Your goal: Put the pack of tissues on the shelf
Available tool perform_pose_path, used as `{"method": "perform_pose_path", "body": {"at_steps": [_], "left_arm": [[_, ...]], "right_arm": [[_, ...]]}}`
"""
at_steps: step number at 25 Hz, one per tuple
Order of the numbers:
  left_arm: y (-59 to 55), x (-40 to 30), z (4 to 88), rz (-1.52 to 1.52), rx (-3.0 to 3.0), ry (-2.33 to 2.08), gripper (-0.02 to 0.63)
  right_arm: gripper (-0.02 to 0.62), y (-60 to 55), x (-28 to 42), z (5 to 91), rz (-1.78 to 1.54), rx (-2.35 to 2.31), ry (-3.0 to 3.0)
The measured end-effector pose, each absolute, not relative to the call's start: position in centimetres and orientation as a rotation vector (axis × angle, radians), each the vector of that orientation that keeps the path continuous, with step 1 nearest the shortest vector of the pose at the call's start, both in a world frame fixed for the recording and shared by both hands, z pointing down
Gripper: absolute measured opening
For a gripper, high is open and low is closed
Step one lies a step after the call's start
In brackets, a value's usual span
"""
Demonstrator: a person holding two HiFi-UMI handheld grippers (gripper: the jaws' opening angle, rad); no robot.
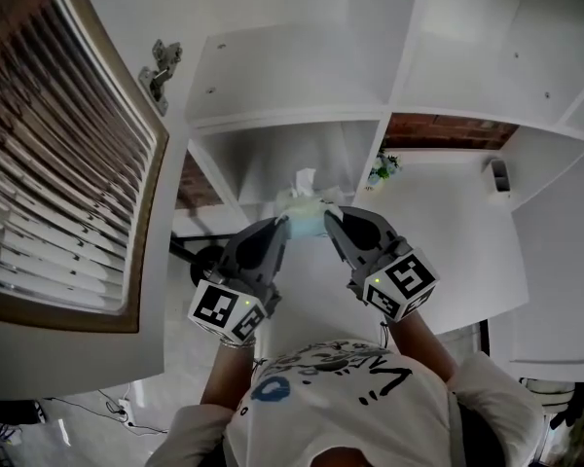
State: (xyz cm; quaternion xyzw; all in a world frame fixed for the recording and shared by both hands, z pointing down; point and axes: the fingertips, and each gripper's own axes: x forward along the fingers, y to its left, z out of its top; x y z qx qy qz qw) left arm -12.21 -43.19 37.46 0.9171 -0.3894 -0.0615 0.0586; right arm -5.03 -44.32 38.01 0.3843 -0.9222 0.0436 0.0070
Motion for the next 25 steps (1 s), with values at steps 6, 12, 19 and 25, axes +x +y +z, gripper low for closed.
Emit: {"method": "perform_pose_path", "body": {"at_steps": [6,12,19,25], "left_arm": [[-45.2,-12.8,37.3,-0.209,2.759,-1.227,0.018],[-47.2,-13.1,38.3,-0.201,2.726,-1.285,0.018],[-49.6,-13.4,40.1,-0.180,2.666,-1.376,0.020],[-51.2,-13.6,41.2,-0.105,2.651,-1.454,0.020]], "right_arm": [[0.029,-46.2,-5.6,37.7,0.067,1.207,-2.882],[0.029,-47.8,-5.9,38.2,-0.010,1.221,-2.870],[0.029,-49.9,-6.3,39.5,-0.108,1.244,-2.833],[0.029,-51.4,-6.7,40.5,-0.115,1.243,-2.796]]}}
